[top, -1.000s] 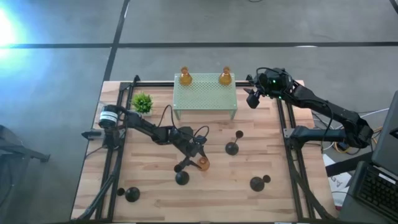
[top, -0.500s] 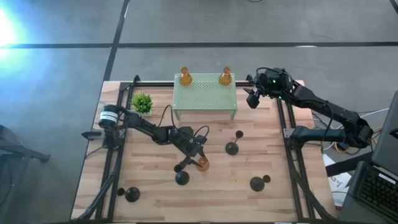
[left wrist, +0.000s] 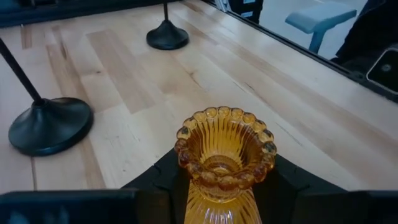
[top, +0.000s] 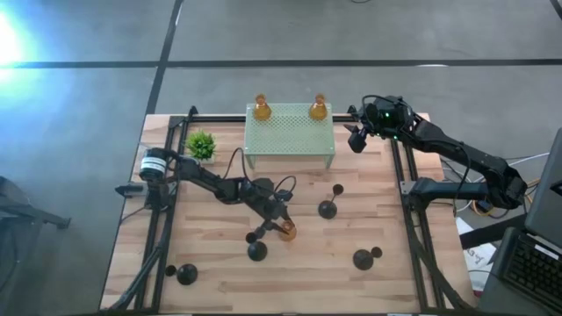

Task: Pick & Place candle stick holders
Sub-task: Put the yellow glass candle holder on the shelf

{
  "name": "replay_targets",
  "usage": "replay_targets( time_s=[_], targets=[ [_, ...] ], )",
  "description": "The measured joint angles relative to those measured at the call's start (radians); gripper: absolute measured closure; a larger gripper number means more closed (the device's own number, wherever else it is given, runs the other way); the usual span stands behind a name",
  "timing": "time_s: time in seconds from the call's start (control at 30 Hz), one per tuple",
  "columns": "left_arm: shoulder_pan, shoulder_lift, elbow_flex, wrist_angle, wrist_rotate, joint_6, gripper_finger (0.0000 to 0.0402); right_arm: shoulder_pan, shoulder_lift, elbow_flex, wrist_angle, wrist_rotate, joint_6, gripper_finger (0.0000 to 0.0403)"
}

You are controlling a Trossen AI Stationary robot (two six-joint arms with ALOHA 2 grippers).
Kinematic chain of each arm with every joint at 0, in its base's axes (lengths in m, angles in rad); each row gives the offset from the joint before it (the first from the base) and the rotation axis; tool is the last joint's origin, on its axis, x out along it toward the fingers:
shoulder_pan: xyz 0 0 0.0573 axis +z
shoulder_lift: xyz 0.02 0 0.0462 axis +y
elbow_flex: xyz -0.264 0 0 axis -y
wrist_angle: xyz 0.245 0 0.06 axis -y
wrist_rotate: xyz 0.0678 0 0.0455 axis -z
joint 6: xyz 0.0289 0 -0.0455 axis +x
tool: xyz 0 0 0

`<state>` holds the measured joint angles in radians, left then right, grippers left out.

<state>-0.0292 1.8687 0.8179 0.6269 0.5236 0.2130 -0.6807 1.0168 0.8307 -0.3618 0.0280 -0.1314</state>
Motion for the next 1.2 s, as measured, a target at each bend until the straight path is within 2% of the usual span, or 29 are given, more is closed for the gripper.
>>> replay_targets(
  time_s=[0.27,0.4,0.6,0.77,0.97,1.03,1.1,1.2],
  targets=[
    [0.001,-0.043,0.061,-0.077,-0.005,-0.104,0.0263,0.000,0.000,0.000,0.000,0.000,-0.007,0.0184],
    [0.001,-0.098,0.106,-0.180,-0.075,-0.121,0.0263,-0.001,0.000,0.000,0.000,0.001,-0.011,0.0184],
    [0.002,-0.213,0.168,-0.340,-0.329,-0.107,0.0263,-0.001,-0.001,0.000,0.000,0.001,-0.011,0.0184],
    [0.006,-0.302,0.217,-0.363,-0.598,-0.105,0.0263,-0.001,-0.002,0.000,0.000,0.001,-0.011,0.0184],
    [0.046,-0.338,0.292,-0.371,-1.035,-0.118,0.0263,0.000,-0.005,0.000,0.000,0.002,-0.016,0.0184],
    [0.076,-0.337,0.319,-0.408,-1.147,-0.153,0.0263,0.000,-0.008,0.000,0.000,0.002,-0.022,0.0184],
    [0.116,-0.327,0.346,-0.440,-1.180,-0.193,0.0263,0.000,-0.012,0.000,0.000,0.002,-0.022,0.0184],
    [0.181,-0.305,0.375,-0.452,-1.130,-0.249,0.0263,0.000,-0.017,0.000,0.001,0.002,-0.025,0.0184]
  ],
)
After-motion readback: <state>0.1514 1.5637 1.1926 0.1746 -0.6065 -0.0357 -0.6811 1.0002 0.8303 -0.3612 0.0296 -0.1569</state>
